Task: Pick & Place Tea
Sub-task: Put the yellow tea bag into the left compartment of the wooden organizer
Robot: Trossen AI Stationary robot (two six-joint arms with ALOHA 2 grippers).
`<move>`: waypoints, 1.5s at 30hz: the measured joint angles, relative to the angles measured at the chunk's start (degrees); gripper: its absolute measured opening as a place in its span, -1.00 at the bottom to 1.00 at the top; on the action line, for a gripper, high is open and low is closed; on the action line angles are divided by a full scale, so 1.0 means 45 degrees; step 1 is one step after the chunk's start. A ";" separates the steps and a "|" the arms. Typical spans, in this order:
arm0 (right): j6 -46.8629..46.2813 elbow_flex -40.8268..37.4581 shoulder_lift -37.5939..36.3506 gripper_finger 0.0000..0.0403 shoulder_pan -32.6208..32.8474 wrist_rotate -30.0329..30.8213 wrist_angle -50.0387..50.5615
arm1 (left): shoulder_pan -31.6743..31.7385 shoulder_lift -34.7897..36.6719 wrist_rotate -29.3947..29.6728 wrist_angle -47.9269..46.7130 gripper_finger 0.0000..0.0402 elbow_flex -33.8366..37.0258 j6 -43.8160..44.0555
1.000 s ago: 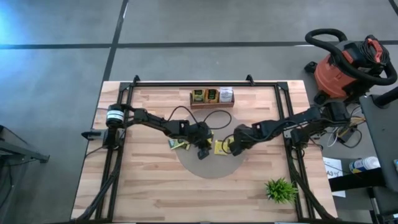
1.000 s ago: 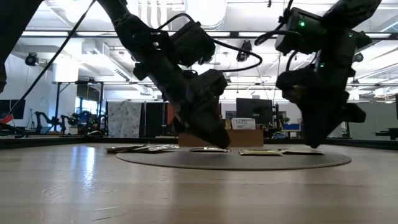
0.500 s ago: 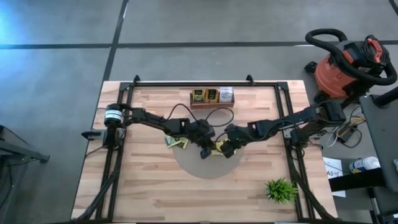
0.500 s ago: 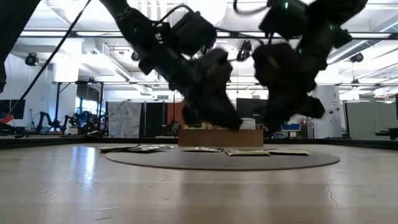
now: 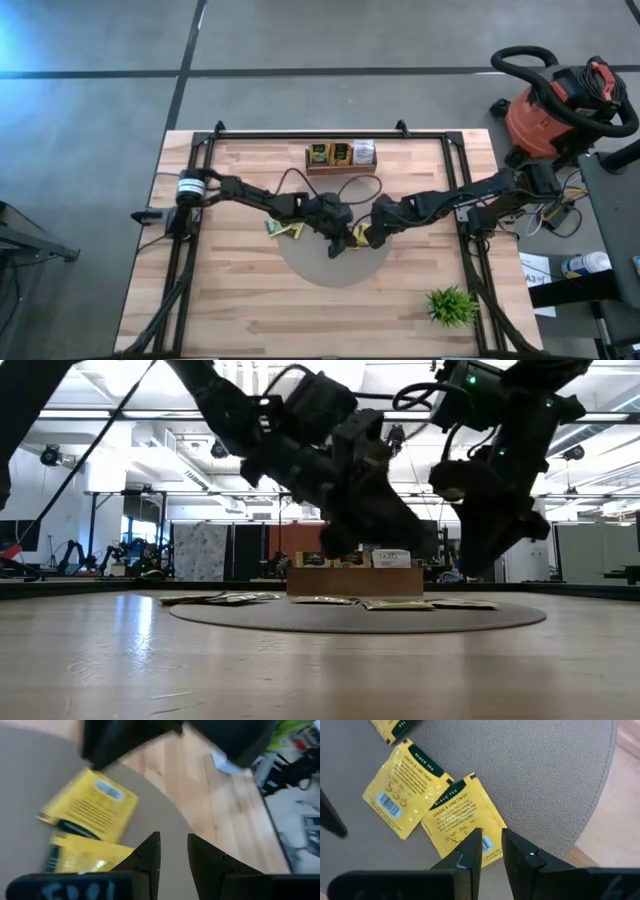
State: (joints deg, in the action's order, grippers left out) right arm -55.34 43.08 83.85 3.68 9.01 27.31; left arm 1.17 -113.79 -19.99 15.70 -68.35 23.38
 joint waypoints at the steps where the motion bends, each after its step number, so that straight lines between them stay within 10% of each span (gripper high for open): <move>1: 0.0037 -0.0003 0.0055 -0.64 0.0001 0.0005 -0.0049 | -0.0062 -0.0210 -0.0162 0.0083 -0.54 -0.0062 0.0170; 13: -0.0257 -0.0641 0.0337 -0.64 0.0010 -0.1241 -0.0297 | -0.0232 -0.2423 0.0123 -0.0402 -0.54 -0.2230 0.0864; 45: -0.1609 -0.1927 0.0036 -0.64 0.0015 -0.1640 -0.3016 | -0.0272 -0.1754 0.1145 -0.3171 -0.54 -0.2237 -0.0269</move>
State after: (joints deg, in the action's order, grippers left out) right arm -62.58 34.41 84.01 3.75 1.63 13.74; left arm -0.05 -121.69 -14.84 1.43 -78.41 22.17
